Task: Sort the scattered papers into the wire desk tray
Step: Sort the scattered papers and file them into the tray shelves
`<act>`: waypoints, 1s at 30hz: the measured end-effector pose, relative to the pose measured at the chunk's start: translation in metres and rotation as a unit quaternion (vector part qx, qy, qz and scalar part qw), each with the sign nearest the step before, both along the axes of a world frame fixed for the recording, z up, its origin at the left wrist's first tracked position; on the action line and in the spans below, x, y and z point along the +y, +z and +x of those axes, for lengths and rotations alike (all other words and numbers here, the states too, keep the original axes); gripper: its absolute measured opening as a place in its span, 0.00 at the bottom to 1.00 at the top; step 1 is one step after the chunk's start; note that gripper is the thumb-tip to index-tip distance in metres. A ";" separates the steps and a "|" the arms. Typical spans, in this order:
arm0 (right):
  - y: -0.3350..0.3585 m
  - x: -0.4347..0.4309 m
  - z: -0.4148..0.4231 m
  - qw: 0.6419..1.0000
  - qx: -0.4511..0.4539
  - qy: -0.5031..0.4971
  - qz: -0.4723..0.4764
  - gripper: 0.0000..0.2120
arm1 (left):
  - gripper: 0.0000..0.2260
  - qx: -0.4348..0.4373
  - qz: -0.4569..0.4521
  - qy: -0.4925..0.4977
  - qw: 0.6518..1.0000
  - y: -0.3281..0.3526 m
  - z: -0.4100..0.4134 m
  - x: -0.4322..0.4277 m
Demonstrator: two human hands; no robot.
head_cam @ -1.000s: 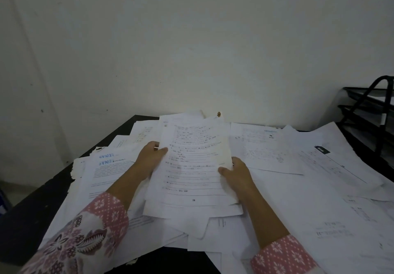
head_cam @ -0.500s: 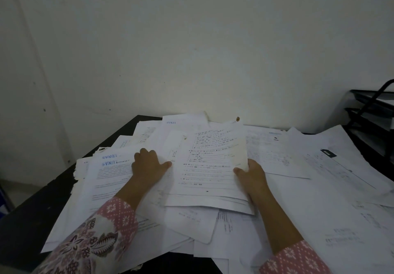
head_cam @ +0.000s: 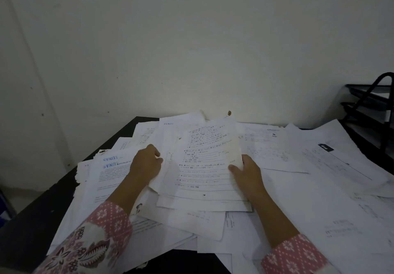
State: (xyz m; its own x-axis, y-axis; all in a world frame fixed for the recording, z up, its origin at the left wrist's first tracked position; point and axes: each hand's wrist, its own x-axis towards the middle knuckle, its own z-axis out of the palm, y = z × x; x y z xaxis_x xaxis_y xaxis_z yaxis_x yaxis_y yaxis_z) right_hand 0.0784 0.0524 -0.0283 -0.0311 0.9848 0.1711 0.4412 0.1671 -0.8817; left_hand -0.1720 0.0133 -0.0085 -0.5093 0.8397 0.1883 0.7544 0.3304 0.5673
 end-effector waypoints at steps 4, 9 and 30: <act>0.002 0.000 0.001 0.999 0.034 0.005 -0.024 0.13 | 0.15 -0.196 0.001 -0.007 0.981 0.000 0.005 -0.005; 0.009 -0.001 -0.002 0.999 0.013 0.015 -0.034 0.17 | 0.14 -0.241 -0.010 -0.029 0.970 0.002 0.021 -0.006; 0.029 0.055 0.114 0.920 -0.279 -0.234 -0.143 0.31 | 0.20 -0.302 0.071 -0.082 0.947 0.000 0.053 -0.004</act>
